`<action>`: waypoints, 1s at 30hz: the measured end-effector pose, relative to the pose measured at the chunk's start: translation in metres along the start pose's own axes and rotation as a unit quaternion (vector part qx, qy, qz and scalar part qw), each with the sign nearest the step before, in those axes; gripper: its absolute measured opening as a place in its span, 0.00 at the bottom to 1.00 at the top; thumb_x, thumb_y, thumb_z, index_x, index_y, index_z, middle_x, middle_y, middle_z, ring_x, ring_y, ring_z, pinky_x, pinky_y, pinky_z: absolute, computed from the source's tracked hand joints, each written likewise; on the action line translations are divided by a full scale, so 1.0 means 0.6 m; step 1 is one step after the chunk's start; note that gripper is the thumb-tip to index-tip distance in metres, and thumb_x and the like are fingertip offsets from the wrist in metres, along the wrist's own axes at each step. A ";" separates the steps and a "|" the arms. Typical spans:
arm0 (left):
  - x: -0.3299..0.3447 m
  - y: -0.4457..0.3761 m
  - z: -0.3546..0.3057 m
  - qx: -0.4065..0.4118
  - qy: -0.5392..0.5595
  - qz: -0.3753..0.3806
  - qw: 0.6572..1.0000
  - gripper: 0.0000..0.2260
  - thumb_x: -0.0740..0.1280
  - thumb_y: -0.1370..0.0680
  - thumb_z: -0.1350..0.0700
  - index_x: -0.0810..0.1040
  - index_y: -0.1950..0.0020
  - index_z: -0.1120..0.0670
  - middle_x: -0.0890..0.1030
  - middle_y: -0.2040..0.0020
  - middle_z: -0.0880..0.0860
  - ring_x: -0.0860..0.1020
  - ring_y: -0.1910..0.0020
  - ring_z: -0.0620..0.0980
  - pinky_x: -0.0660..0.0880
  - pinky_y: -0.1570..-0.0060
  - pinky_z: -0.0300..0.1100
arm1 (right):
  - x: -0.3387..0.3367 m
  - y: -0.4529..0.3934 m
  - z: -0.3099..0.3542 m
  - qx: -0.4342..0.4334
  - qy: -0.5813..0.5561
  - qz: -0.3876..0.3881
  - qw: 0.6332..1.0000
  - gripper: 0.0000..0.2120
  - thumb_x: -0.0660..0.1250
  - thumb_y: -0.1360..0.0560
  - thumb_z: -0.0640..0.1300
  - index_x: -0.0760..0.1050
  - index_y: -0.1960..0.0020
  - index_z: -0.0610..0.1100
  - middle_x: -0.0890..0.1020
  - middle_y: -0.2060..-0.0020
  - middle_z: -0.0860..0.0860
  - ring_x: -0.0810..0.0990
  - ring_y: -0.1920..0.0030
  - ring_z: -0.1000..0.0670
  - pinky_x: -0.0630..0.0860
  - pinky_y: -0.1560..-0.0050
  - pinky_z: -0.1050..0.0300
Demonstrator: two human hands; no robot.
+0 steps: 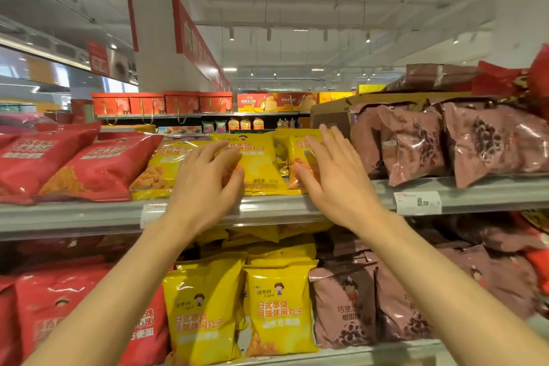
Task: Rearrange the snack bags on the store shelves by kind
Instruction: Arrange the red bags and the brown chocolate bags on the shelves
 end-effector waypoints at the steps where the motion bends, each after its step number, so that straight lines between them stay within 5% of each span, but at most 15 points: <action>1: -0.002 0.003 -0.011 0.002 0.006 -0.012 1.000 0.24 0.60 0.20 0.44 0.77 0.27 0.52 0.76 0.26 0.54 0.70 0.27 0.59 0.66 0.29 0.58 | -0.011 0.006 -0.002 -0.018 0.007 -0.026 0.999 0.28 0.55 0.16 0.57 0.61 0.20 0.44 0.56 0.18 0.43 0.50 0.18 0.43 0.49 0.19 0.43; 8: 0.005 0.023 -0.147 0.000 0.060 -0.081 0.995 0.19 0.64 0.21 0.47 0.79 0.32 0.54 0.79 0.36 0.52 0.77 0.37 0.53 0.73 0.42 0.49 | -0.117 0.075 -0.083 -0.066 -0.045 -0.121 0.989 0.23 0.65 0.20 0.50 0.71 0.28 0.42 0.74 0.32 0.45 0.72 0.33 0.43 0.73 0.35 0.45; 12: 0.044 0.034 -0.265 -0.030 0.155 -0.098 0.983 0.17 0.66 0.20 0.47 0.78 0.32 0.49 0.78 0.42 0.47 0.79 0.48 0.44 0.77 0.47 0.46 | -0.178 0.122 -0.183 -0.043 -0.099 -0.114 0.988 0.20 0.66 0.20 0.49 0.71 0.29 0.46 0.76 0.39 0.49 0.76 0.39 0.47 0.76 0.41 0.48; 16: 0.095 0.035 -0.375 -0.049 0.201 -0.102 0.973 0.16 0.70 0.19 0.50 0.76 0.31 0.48 0.78 0.40 0.45 0.79 0.47 0.38 0.78 0.45 0.43 | -0.226 0.159 -0.299 0.023 -0.133 -0.072 0.988 0.18 0.65 0.19 0.52 0.71 0.30 0.52 0.79 0.45 0.56 0.79 0.52 0.55 0.72 0.49 0.56; 19: 0.122 0.019 -0.432 -0.060 0.188 -0.094 0.976 0.22 0.70 0.19 0.48 0.70 0.26 0.44 0.75 0.36 0.46 0.77 0.46 0.38 0.73 0.46 0.34 | -0.244 0.174 -0.372 0.040 -0.136 -0.051 0.989 0.15 0.66 0.20 0.52 0.72 0.34 0.54 0.78 0.54 0.61 0.77 0.58 0.60 0.75 0.54 0.52; 25: 0.145 -0.040 -0.471 -0.082 0.147 -0.095 0.981 0.33 0.70 0.21 0.39 0.60 0.20 0.41 0.70 0.27 0.50 0.74 0.35 0.48 0.74 0.37 0.47 | -0.268 0.172 -0.456 0.039 -0.101 -0.057 0.993 0.14 0.65 0.20 0.53 0.71 0.35 0.56 0.78 0.51 0.60 0.78 0.58 0.58 0.77 0.54 0.51; 30: 0.165 -0.073 -0.453 -0.115 0.158 -0.085 0.977 0.38 0.69 0.24 0.33 0.53 0.19 0.37 0.71 0.28 0.50 0.75 0.35 0.49 0.77 0.35 0.53 | -0.272 0.149 -0.460 0.001 -0.028 -0.097 0.995 0.21 0.68 0.21 0.52 0.73 0.32 0.45 0.75 0.40 0.49 0.74 0.41 0.46 0.76 0.50 0.50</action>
Point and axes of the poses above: each hand's wrist, its own y-axis away from the middle knuckle, its own x-axis out of the palm, z = x × y, the point moved 7 cm from there along -y, towards the middle knuckle
